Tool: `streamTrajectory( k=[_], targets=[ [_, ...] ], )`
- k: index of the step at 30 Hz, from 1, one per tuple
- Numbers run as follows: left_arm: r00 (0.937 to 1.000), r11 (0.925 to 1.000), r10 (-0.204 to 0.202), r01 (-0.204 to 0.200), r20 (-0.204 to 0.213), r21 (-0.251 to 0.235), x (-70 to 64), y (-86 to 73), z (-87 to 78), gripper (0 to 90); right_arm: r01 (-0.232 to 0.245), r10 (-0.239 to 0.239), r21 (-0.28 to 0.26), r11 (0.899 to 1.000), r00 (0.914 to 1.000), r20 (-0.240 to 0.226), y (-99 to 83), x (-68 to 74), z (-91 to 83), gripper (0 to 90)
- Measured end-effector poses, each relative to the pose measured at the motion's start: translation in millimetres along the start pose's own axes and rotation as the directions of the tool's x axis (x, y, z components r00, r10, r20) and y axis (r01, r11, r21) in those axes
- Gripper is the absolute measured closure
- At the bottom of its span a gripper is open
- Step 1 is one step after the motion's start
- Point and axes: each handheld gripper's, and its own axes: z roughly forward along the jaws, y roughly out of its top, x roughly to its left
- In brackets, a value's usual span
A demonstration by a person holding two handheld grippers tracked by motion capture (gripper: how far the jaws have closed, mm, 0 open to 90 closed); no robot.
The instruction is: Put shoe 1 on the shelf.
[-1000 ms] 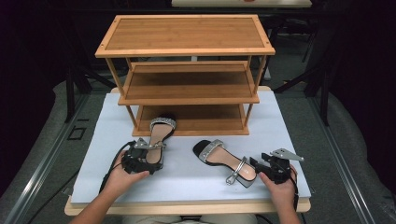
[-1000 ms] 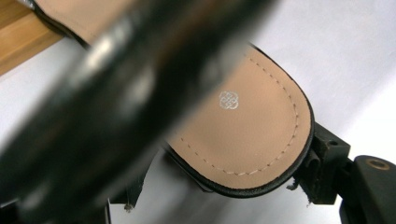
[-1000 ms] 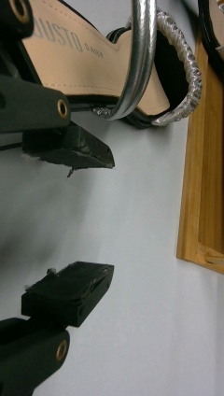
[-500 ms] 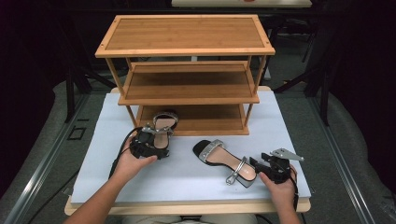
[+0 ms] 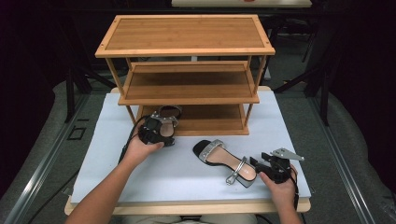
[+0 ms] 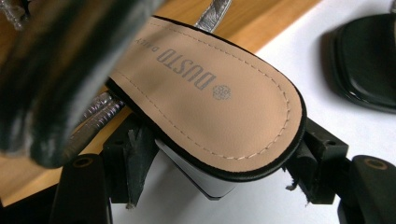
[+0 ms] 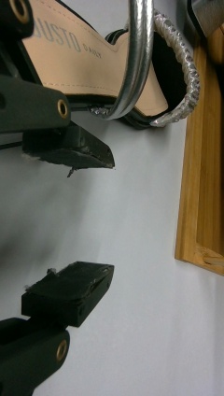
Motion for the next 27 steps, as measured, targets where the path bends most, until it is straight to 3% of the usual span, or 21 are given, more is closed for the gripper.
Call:
streamTrajectory(
  k=[8,10,18,24,27],
  targets=[
    [1.0,1.0,0.004,-0.004,-0.008,0.005,9.1,3.7,10.0,30.8,0.0,0.0,-0.001,1.0,1.0,-0.004,0.1,-0.7,0.0,40.6],
    [0.9999,0.9999,-0.016,0.016,-0.002,0.005,11.5,2.9,11.8,30.9,0.0,0.0,-0.001,1.0,1.0,-0.004,0.1,-0.8,0.1,40.6],
    [0.9995,0.9995,-0.031,0.031,0.008,-0.012,12.7,3.7,13.9,30.8,-0.001,0.001,-0.001,1.0,1.0,-0.002,0.3,-0.5,0.6,40.6],
    [0.999,0.9988,-0.044,0.044,-0.005,-0.021,11.7,3.6,14.8,30.6,0.0,0.0,-0.002,1.0,1.0,-0.001,0.2,-0.3,0.6,40.6],
    [0.9985,0.9992,-0.036,0.035,-0.04,-0.022,7.7,1.4,9.9,31.4,0.0,0.0,-0.005,1.0,1.0,-0.004,0.1,-0.5,0.3,40.5]
  ],
)
